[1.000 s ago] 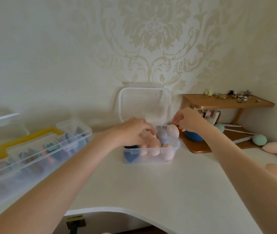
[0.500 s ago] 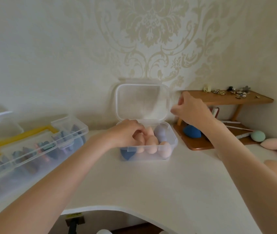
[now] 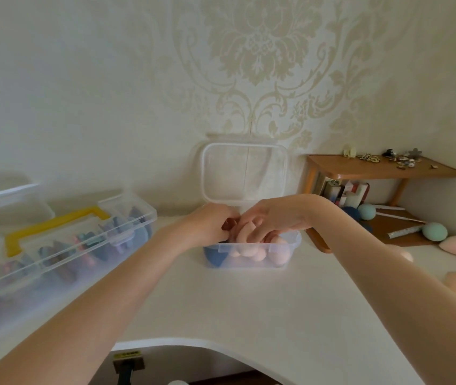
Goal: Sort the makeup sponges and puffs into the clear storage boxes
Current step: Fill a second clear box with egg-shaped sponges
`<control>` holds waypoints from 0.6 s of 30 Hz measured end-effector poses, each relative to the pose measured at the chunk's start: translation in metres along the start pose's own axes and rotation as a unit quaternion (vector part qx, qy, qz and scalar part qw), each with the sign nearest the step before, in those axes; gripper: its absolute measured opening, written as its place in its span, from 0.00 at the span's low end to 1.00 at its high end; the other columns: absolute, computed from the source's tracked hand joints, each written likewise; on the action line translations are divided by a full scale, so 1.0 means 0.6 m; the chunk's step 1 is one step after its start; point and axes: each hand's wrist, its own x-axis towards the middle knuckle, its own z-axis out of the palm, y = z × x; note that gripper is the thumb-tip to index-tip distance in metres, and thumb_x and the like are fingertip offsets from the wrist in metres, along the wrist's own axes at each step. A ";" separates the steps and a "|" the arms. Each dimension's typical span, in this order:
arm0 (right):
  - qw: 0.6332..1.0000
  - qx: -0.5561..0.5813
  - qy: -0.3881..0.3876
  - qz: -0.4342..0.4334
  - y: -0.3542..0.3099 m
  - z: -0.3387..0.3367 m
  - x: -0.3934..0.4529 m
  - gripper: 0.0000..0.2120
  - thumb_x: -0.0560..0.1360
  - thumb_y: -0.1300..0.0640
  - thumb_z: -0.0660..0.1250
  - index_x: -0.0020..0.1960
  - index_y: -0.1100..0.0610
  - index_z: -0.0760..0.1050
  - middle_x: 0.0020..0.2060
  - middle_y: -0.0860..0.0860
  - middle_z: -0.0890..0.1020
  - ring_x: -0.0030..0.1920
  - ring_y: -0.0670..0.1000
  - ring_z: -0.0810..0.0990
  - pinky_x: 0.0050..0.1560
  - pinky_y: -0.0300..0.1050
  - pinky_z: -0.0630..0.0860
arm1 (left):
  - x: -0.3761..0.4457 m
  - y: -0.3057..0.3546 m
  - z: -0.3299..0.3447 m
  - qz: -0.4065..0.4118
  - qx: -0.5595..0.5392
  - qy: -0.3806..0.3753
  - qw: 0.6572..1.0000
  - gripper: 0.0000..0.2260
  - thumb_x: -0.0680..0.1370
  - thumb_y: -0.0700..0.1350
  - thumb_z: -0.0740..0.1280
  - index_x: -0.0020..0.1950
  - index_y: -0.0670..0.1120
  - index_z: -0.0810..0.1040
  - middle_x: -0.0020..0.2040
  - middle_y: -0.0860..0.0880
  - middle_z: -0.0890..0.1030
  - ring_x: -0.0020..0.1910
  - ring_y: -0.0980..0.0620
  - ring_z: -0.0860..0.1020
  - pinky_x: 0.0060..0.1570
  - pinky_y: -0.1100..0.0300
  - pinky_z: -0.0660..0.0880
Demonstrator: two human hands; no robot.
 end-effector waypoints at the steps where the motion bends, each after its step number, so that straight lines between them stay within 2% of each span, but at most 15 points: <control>1: 0.998 -0.065 0.018 0.008 -0.007 0.003 0.005 0.14 0.74 0.60 0.66 0.59 0.51 0.75 0.56 0.53 0.80 0.55 0.53 0.79 0.57 0.43 0.76 | 0.002 0.000 0.000 -0.007 0.008 0.001 1.000 0.07 0.76 0.40 0.61 0.38 0.47 0.71 0.32 0.55 0.72 0.35 0.53 0.71 0.33 0.66 0.65; 3: 0.987 -0.153 0.046 0.014 -0.017 0.008 0.015 0.09 0.73 0.57 0.66 0.53 0.53 0.75 0.48 0.49 0.79 0.49 0.52 0.78 0.48 0.39 0.74 | 0.002 0.004 0.001 -0.019 0.029 0.004 0.999 0.09 0.76 0.41 0.61 0.36 0.47 0.69 0.35 0.52 0.74 0.39 0.51 0.71 0.35 0.64 0.66; 5: 0.982 -0.177 0.065 0.010 -0.019 0.012 0.019 0.03 0.73 0.56 0.67 0.44 0.52 0.72 0.42 0.48 0.76 0.43 0.51 0.76 0.39 0.36 0.71 | 0.003 0.005 0.004 -0.026 0.028 0.014 0.999 0.10 0.77 0.43 0.61 0.35 0.47 0.69 0.39 0.49 0.76 0.40 0.51 0.71 0.40 0.64 0.66; 7: 0.981 -0.178 0.079 0.008 -0.017 0.013 0.022 0.06 0.73 0.54 0.67 0.39 0.52 0.71 0.42 0.50 0.77 0.41 0.51 0.76 0.36 0.35 0.70 | 0.000 0.006 0.008 -0.029 0.006 0.033 0.999 0.11 0.76 0.47 0.62 0.34 0.48 0.70 0.38 0.51 0.76 0.39 0.52 0.72 0.40 0.64 0.66; 9: 0.978 -0.181 0.102 0.005 -0.016 0.021 0.033 0.10 0.72 0.53 0.67 0.35 0.50 0.70 0.41 0.50 0.78 0.39 0.51 0.77 0.36 0.37 0.72 | -0.004 0.005 0.011 -0.035 -0.027 0.058 0.997 0.10 0.76 0.49 0.62 0.36 0.48 0.72 0.36 0.52 0.77 0.37 0.51 0.73 0.35 0.64 0.67; 11: 0.969 -0.197 0.151 0.007 -0.014 0.037 0.050 0.09 0.71 0.52 0.66 0.33 0.51 0.71 0.37 0.50 0.78 0.38 0.52 0.77 0.41 0.42 0.75 | -0.007 0.006 0.012 -0.051 -0.039 0.070 0.995 0.10 0.76 0.48 0.62 0.39 0.44 0.76 0.38 0.47 0.80 0.39 0.48 0.76 0.36 0.61 0.70; 13: 0.962 -0.199 0.187 0.012 -0.013 0.047 0.060 0.12 0.70 0.52 0.64 0.29 0.52 0.69 0.30 0.49 0.76 0.36 0.53 0.76 0.41 0.44 0.73 | -0.007 0.009 0.011 -0.064 -0.039 0.085 0.994 0.11 0.75 0.46 0.63 0.43 0.40 0.80 0.42 0.44 0.83 0.42 0.45 0.79 0.41 0.58 0.73; 15: 0.969 -0.174 0.173 0.021 -0.013 0.041 0.056 0.13 0.70 0.51 0.67 0.28 0.51 0.69 0.27 0.48 0.75 0.33 0.51 0.75 0.40 0.44 0.73 | -0.008 0.009 0.012 -0.071 -0.051 0.091 0.992 0.11 0.75 0.47 0.63 0.41 0.40 0.80 0.39 0.44 0.82 0.39 0.48 0.78 0.39 0.61 0.72; 18: 0.989 -0.098 0.111 0.017 -0.010 0.017 0.035 0.06 0.69 0.49 0.72 0.39 0.51 0.80 0.33 0.48 0.80 0.34 0.46 0.77 0.41 0.38 0.75 | -0.009 0.011 0.012 -0.068 -0.057 0.078 0.993 0.09 0.75 0.42 0.64 0.37 0.40 0.79 0.39 0.42 0.82 0.36 0.51 0.74 0.34 0.64 0.68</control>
